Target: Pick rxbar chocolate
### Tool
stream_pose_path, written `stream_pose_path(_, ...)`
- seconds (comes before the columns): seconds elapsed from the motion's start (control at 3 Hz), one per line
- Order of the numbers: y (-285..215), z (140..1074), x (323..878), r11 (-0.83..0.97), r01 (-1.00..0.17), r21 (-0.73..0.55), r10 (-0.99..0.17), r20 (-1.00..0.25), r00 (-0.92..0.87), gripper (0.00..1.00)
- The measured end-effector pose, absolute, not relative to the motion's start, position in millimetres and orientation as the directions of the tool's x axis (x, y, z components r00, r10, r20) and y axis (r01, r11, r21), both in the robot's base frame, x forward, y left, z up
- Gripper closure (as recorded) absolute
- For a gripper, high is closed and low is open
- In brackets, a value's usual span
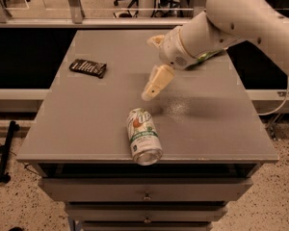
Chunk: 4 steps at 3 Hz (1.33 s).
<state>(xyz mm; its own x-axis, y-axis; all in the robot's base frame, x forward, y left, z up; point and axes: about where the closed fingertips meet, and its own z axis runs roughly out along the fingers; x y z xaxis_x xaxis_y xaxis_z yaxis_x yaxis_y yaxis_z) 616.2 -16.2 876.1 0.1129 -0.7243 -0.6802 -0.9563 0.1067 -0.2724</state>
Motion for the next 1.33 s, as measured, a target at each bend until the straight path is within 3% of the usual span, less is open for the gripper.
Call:
stream_pose_path(0.67, 40, 880, 670, 0.176, -0.971, -0.159, -0.611, -0.792, 0.019, 0.0)
stream_pose_path(1.33, 98, 871, 683, 0.217, -0.974, -0.072, -0.512, -0.857, -0.05, 0.0)
